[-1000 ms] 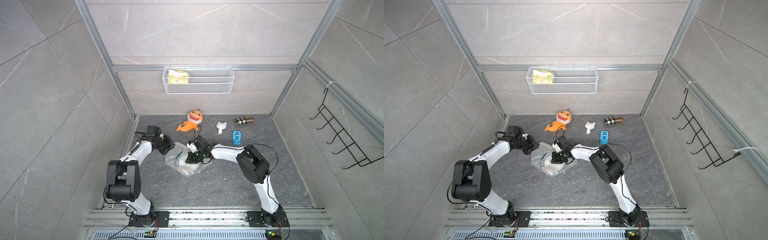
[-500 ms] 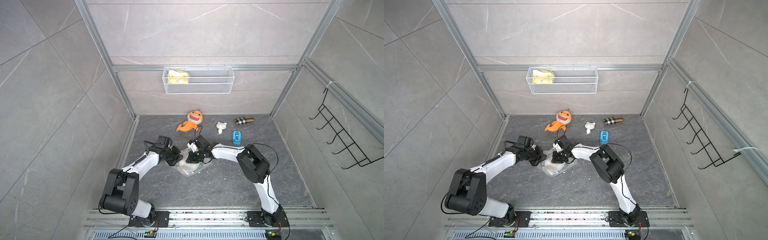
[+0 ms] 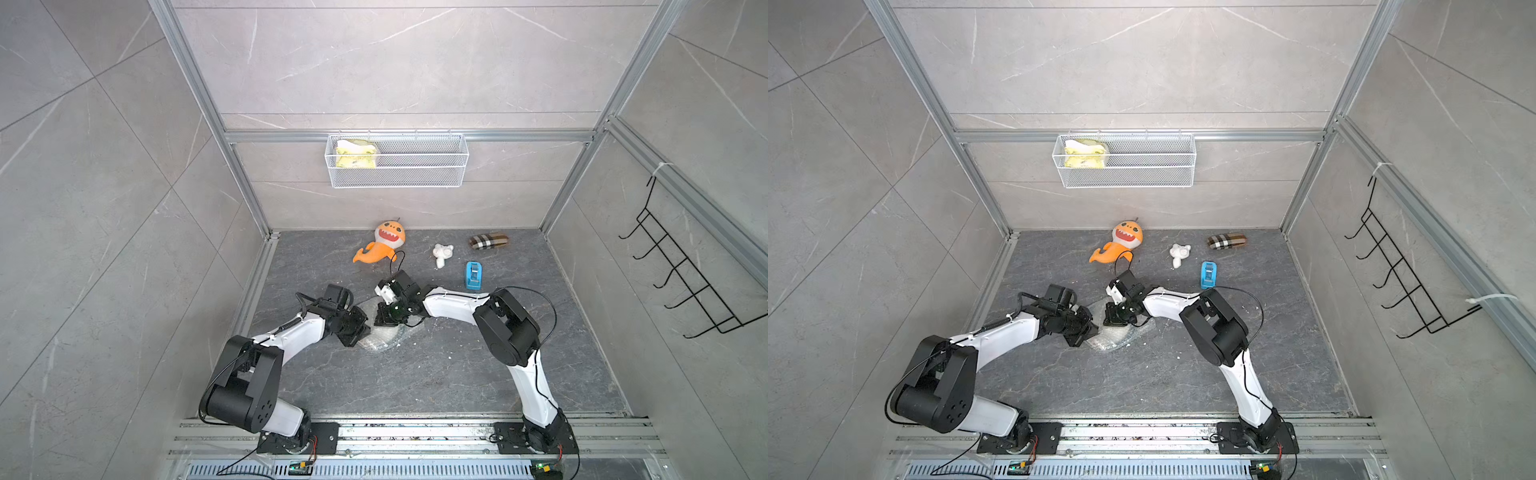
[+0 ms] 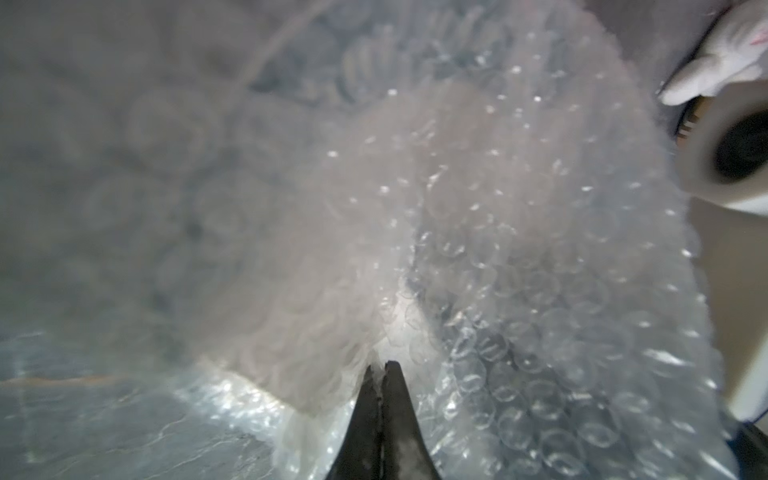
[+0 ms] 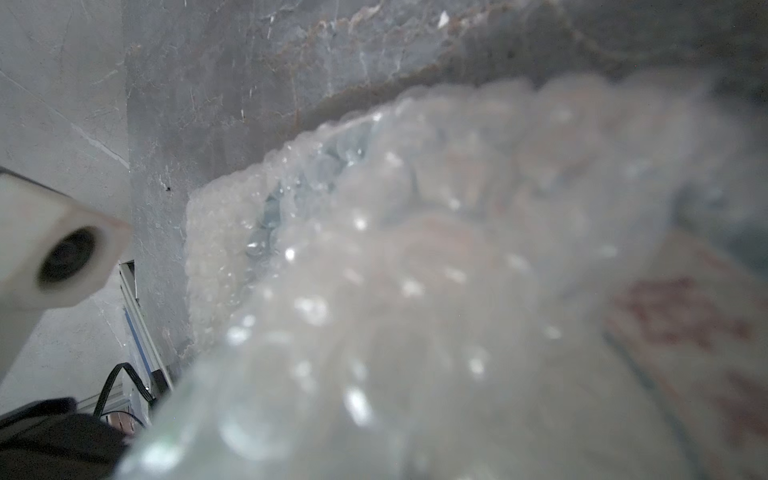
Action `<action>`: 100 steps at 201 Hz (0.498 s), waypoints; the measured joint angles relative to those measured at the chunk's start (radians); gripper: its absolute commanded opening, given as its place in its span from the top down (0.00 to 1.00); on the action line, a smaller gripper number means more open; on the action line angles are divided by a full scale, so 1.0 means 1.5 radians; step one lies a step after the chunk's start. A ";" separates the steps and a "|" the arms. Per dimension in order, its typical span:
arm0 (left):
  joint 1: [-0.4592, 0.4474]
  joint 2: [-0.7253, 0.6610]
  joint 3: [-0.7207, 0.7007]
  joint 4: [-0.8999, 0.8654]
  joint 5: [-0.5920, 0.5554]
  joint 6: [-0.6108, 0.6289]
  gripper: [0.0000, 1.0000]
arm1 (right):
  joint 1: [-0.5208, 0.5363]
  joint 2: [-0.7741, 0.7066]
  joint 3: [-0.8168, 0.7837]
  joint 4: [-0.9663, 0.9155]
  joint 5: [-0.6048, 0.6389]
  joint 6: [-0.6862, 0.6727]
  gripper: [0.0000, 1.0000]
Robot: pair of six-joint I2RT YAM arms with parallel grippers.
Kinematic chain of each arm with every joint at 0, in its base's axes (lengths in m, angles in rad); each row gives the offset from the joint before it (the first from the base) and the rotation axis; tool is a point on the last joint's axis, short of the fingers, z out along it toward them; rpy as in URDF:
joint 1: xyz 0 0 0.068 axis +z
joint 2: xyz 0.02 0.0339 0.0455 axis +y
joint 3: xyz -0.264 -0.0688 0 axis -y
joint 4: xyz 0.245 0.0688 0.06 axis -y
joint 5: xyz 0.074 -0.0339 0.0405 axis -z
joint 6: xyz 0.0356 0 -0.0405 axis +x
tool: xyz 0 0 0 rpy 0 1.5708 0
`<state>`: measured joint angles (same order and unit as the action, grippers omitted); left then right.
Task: Wrap dinner plates in bubble wrap
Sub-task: Wrap the plate in the bubble wrap.
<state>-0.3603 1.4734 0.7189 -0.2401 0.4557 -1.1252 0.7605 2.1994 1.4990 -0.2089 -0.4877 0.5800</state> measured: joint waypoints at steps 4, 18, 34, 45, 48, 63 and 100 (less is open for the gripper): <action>0.000 0.001 -0.003 0.005 -0.001 0.000 1.00 | 0.000 0.000 0.000 0.000 0.000 0.000 0.89; -0.001 0.010 -0.009 0.023 -0.001 -0.001 1.00 | 0.000 0.000 0.000 0.000 0.000 0.000 0.89; -0.009 0.027 -0.009 0.041 -0.001 -0.001 1.00 | 0.000 0.000 0.000 0.000 0.000 0.000 0.89; -0.014 0.035 -0.010 0.048 -0.001 0.000 1.00 | 0.000 0.000 -0.001 0.000 0.000 0.000 0.88; -0.016 0.037 -0.010 0.049 -0.002 0.001 1.00 | 0.000 0.000 -0.001 0.000 0.000 0.000 0.88; -0.019 0.039 -0.010 0.049 -0.007 0.006 1.00 | 0.000 0.000 -0.001 0.000 -0.002 0.000 0.87; -0.022 0.053 -0.018 0.061 -0.014 0.031 1.00 | -0.001 -0.002 -0.003 0.003 -0.008 0.001 0.84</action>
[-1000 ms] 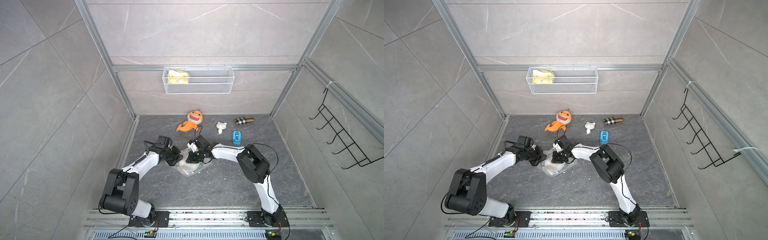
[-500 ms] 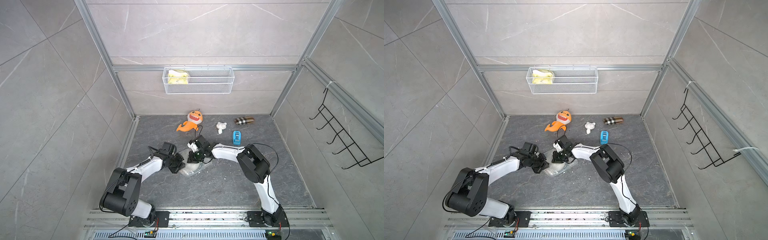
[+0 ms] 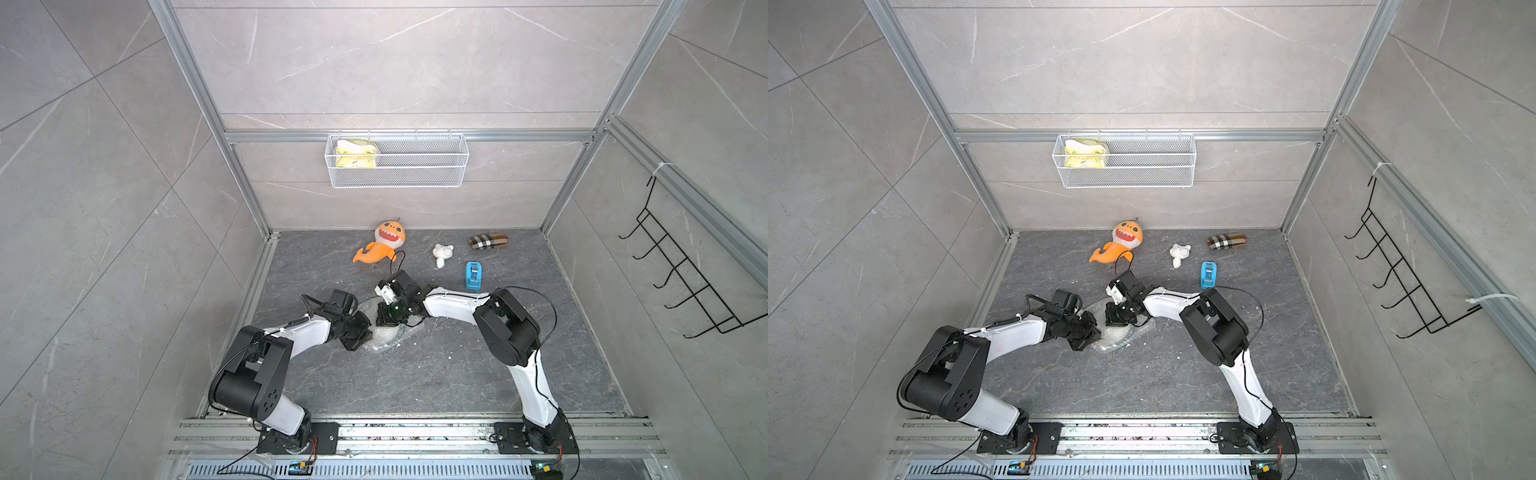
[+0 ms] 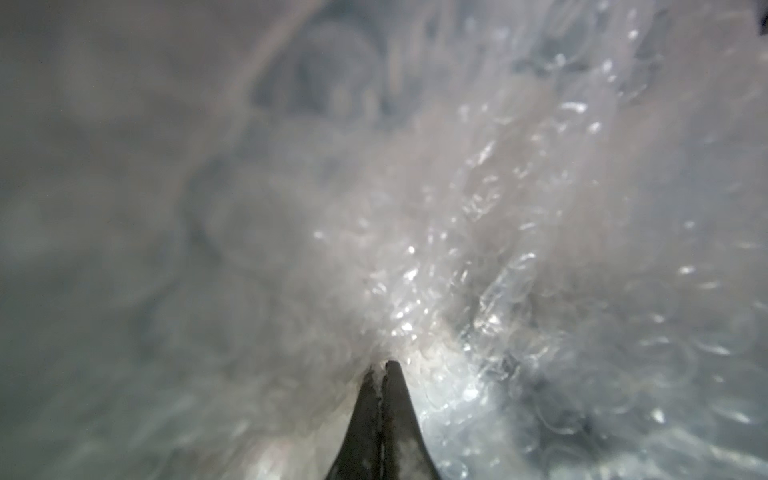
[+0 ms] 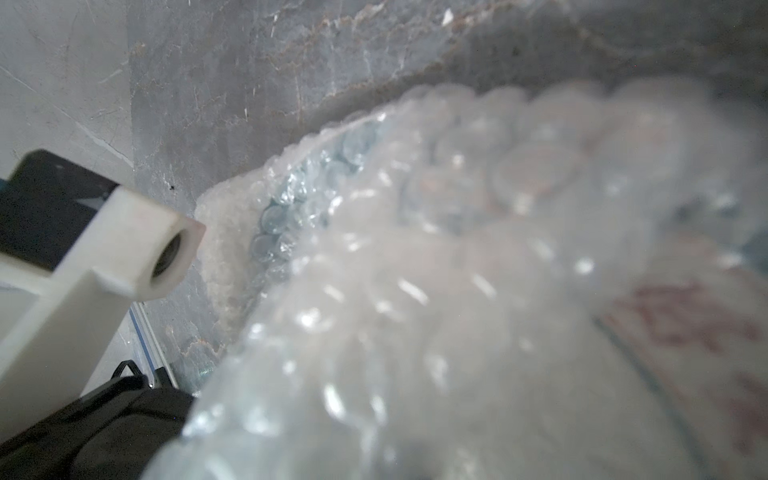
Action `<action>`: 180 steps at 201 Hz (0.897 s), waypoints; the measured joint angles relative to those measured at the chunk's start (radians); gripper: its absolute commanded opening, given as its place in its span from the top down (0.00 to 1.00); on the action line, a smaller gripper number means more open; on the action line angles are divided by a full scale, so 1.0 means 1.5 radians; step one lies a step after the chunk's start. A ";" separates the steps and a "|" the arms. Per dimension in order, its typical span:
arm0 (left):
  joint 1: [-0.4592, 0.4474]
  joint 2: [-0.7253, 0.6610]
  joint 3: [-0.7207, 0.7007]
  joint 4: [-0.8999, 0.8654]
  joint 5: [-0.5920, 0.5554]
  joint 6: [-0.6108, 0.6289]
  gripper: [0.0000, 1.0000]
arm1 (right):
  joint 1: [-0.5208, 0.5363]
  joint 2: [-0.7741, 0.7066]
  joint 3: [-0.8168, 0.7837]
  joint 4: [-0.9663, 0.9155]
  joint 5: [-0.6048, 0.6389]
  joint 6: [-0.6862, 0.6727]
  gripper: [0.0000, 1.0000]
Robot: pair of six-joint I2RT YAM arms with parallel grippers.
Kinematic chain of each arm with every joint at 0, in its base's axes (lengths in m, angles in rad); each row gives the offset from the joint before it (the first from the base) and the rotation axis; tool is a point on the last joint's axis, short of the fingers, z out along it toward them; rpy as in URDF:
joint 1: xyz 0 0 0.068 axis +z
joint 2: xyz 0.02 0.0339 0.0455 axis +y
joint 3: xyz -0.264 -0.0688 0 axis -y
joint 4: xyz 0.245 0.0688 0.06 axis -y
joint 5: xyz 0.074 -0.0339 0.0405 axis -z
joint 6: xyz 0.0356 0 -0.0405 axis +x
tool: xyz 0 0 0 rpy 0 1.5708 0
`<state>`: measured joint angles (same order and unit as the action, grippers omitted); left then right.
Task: Wrap dinner plates in bubble wrap
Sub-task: Wrap the plate in the bubble wrap.
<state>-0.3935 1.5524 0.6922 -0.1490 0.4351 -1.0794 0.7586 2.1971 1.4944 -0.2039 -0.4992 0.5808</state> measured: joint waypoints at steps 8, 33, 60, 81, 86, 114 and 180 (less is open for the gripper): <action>0.000 0.003 -0.002 0.005 0.000 0.004 1.00 | 0.000 -0.002 -0.003 0.002 0.000 0.000 0.83; 0.000 0.010 -0.008 0.018 0.001 0.016 1.00 | -0.003 -0.020 -0.018 -0.002 0.006 0.000 0.80; 0.000 0.013 -0.015 0.034 0.009 0.024 1.00 | -0.014 -0.061 -0.042 -0.028 0.028 -0.001 0.78; 0.000 0.015 -0.020 0.046 0.014 0.028 1.00 | -0.025 -0.102 -0.043 -0.064 0.058 -0.009 0.77; 0.000 0.016 -0.021 0.049 0.014 0.029 1.00 | -0.027 -0.114 -0.043 -0.071 0.064 -0.011 0.77; 0.000 0.017 -0.027 0.064 0.020 0.029 1.00 | -0.032 -0.173 -0.040 -0.091 0.092 -0.019 0.70; 0.000 0.016 -0.032 0.074 0.024 0.034 1.00 | -0.011 -0.132 0.062 -0.128 0.100 -0.023 0.33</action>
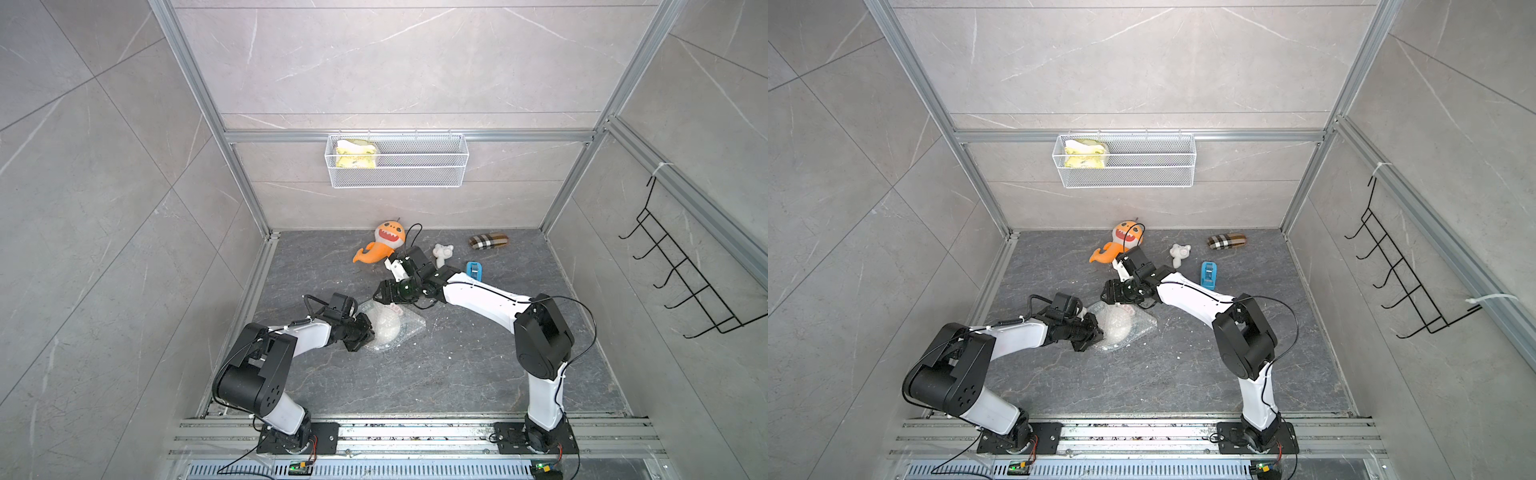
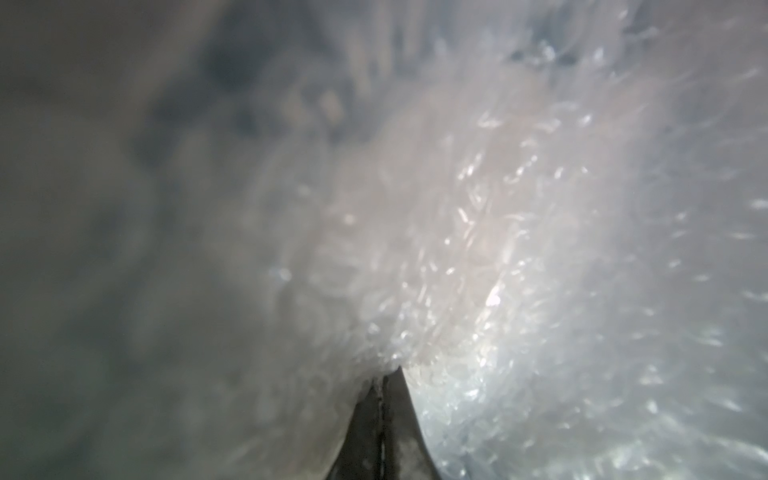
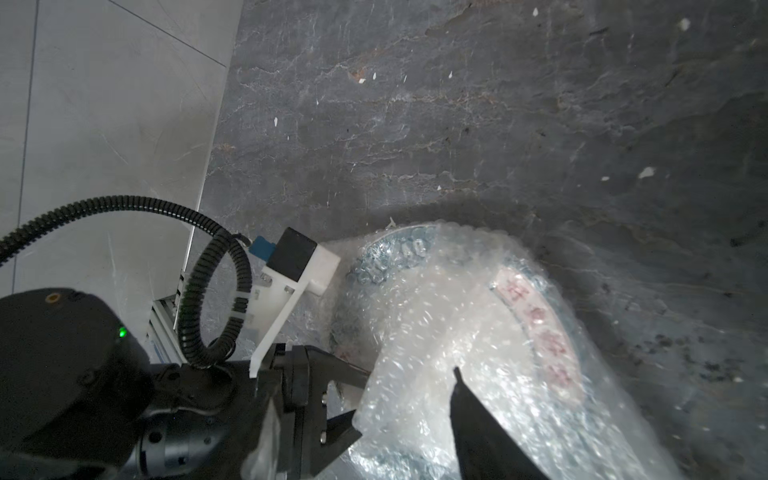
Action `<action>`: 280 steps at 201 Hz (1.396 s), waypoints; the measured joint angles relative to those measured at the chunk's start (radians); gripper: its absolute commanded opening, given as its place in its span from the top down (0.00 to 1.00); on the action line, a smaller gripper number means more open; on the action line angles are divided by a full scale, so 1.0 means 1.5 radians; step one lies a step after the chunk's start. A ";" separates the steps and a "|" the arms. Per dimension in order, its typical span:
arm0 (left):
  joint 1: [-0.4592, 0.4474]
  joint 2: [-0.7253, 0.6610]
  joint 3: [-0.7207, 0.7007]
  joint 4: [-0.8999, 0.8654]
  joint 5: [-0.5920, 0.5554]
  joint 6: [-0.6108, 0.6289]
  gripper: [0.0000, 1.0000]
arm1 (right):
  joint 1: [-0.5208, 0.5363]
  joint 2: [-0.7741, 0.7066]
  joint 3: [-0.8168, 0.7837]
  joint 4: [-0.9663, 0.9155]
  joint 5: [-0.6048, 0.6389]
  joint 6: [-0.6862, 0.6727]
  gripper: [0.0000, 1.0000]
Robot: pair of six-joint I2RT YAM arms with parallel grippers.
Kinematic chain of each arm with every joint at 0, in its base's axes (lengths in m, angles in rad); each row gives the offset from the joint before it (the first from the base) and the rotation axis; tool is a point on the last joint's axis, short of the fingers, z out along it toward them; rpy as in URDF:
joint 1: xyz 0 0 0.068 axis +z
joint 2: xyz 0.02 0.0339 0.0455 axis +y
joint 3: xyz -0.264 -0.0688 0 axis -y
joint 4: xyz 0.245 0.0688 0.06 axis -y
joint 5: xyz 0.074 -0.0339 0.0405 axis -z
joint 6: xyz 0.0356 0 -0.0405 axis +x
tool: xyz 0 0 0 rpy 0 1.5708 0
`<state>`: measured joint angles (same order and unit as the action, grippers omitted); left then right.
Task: Wrap dinner plates in bubble wrap
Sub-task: Wrap the plate in the bubble wrap.
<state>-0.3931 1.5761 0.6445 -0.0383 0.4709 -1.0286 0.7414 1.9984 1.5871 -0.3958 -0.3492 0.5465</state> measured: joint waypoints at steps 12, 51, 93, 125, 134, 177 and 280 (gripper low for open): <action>0.000 0.000 0.000 0.000 0.000 0.000 1.00 | 0.009 0.018 0.012 -0.011 0.008 0.000 0.35; 0.000 0.000 -0.001 0.002 0.000 0.001 1.00 | 0.025 0.057 0.010 -0.046 0.041 -0.002 0.71; 0.000 -0.001 -0.004 0.007 0.001 0.001 1.00 | 0.023 0.057 -0.017 -0.062 0.080 -0.017 0.82; 0.000 -0.002 -0.005 0.009 0.001 0.001 1.00 | 0.023 0.057 -0.040 -0.076 0.109 -0.023 0.83; 0.000 -0.003 -0.005 0.009 0.001 0.001 1.00 | 0.023 0.057 -0.045 -0.078 0.116 -0.024 0.83; 0.002 -0.013 -0.003 -0.007 -0.001 0.000 1.00 | 0.023 0.057 -0.056 -0.078 0.134 -0.028 0.84; 0.094 -0.098 0.065 -0.215 0.028 0.028 0.75 | 0.030 0.058 -0.073 -0.063 0.145 -0.031 0.95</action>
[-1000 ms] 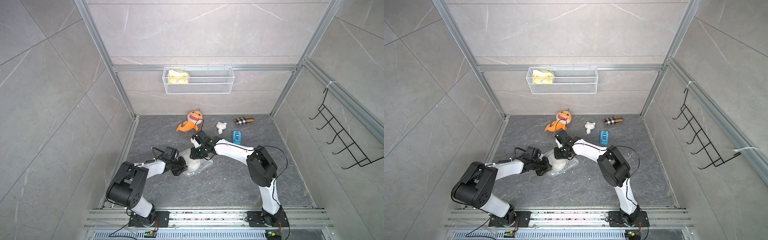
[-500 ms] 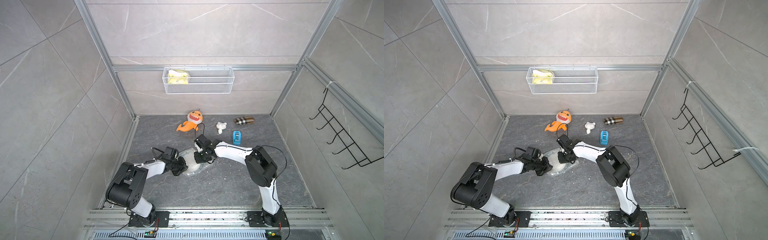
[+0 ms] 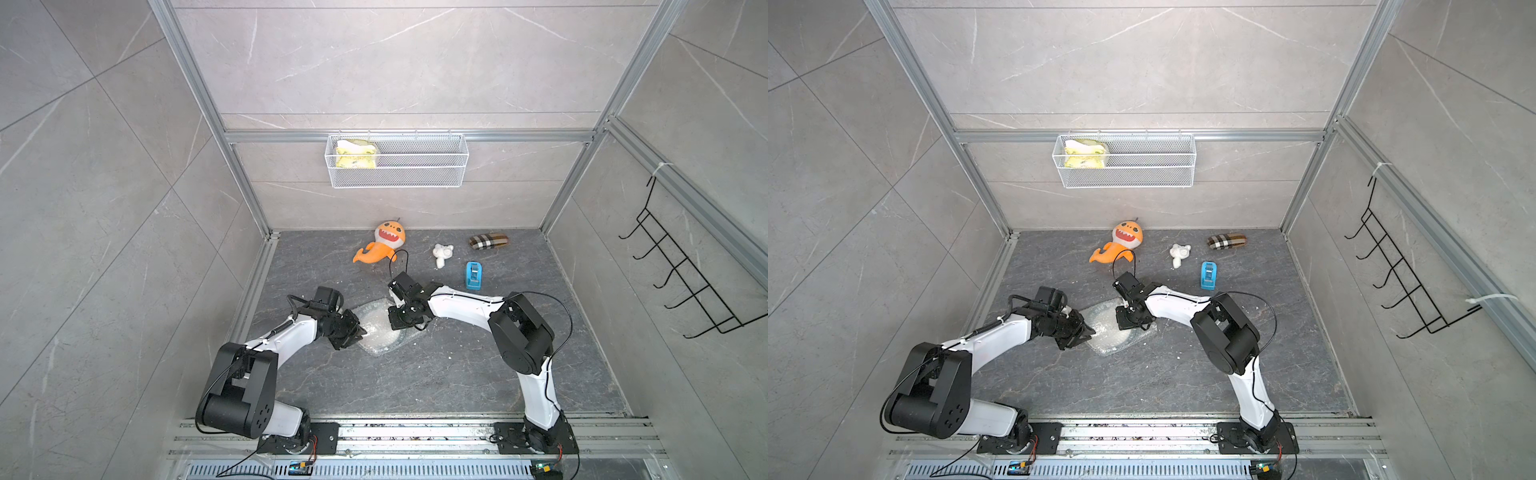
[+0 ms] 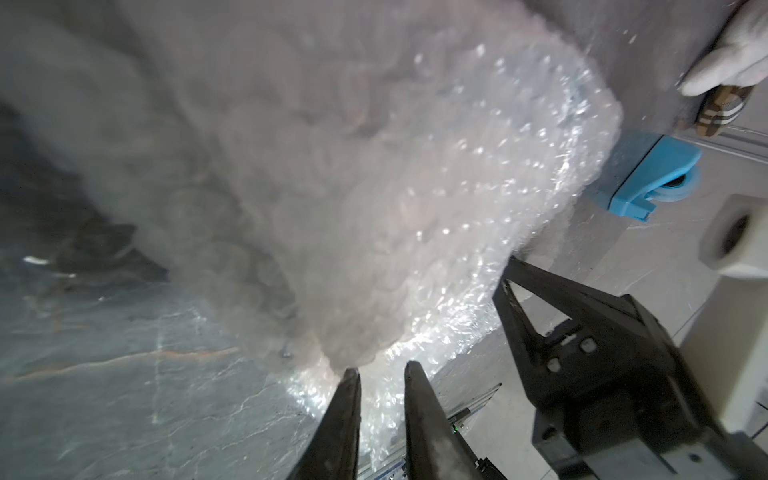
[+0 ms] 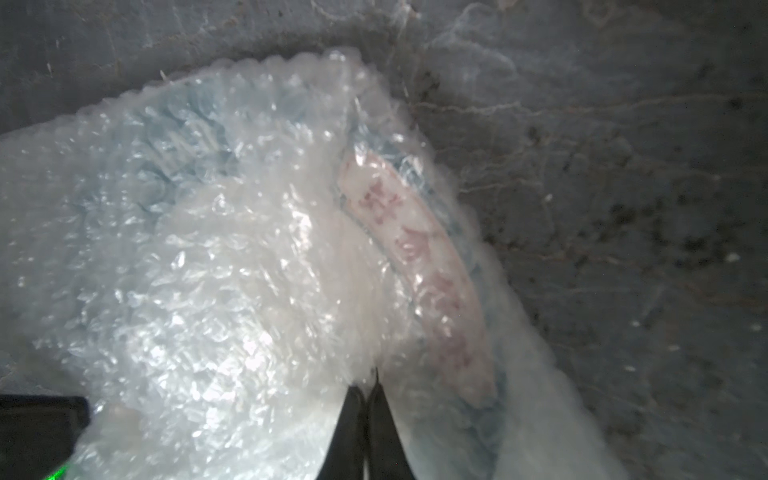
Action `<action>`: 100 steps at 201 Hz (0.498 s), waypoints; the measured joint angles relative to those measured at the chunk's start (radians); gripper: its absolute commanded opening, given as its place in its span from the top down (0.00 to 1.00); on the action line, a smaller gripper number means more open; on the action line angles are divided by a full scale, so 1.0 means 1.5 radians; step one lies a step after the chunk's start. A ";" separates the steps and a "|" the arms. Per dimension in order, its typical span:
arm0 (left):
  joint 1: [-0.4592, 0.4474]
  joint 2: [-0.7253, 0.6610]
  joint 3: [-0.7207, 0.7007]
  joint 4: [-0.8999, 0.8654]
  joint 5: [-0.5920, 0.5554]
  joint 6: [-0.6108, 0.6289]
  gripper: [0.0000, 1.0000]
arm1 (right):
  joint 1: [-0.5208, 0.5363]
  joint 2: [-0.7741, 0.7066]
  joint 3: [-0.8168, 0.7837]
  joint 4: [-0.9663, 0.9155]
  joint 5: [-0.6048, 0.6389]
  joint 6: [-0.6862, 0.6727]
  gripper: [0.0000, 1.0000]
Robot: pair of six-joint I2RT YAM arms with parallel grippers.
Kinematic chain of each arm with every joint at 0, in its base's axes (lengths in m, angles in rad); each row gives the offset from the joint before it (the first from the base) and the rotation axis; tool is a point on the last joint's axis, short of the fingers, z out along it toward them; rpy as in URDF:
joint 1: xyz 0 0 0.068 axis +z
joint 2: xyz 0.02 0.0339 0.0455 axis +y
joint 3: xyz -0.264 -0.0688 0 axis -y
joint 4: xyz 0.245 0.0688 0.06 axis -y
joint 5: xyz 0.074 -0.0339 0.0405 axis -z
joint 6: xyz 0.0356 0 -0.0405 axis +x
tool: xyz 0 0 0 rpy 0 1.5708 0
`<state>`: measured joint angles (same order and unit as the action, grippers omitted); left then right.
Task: Wrap dinner plates in bubble wrap
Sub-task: Wrap the plate in the bubble wrap.
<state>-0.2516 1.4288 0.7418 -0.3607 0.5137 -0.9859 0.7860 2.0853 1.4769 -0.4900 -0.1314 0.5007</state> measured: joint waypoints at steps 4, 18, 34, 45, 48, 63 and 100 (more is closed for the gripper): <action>0.004 -0.001 0.007 -0.005 0.005 0.001 0.75 | 0.000 0.000 0.000 0.001 0.001 0.000 0.95; 0.012 -0.001 0.031 -0.014 0.016 0.002 0.75 | 0.000 0.000 -0.001 0.001 0.001 0.000 0.95; 0.016 -0.001 0.058 -0.012 0.029 0.001 0.78 | 0.000 0.000 -0.004 0.006 0.003 0.000 0.95; 0.016 -0.001 0.072 -0.001 0.038 -0.005 0.80 | 0.000 0.000 -0.005 0.008 0.003 0.000 0.95; 0.016 -0.001 0.074 0.003 0.041 -0.008 0.81 | 0.000 0.000 -0.005 0.008 0.003 0.000 0.95; 0.013 0.006 0.086 0.023 0.049 -0.017 0.84 | 0.000 0.000 -0.005 0.008 0.003 0.000 0.95; -0.025 0.069 0.108 0.070 0.048 -0.029 0.88 | 0.000 0.000 -0.007 0.010 0.003 0.000 0.95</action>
<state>-0.2893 1.5322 0.9035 -0.2554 0.5854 -1.0294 0.7860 2.0850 1.4670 -0.4744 -0.1268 0.5011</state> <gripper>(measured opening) 0.135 0.054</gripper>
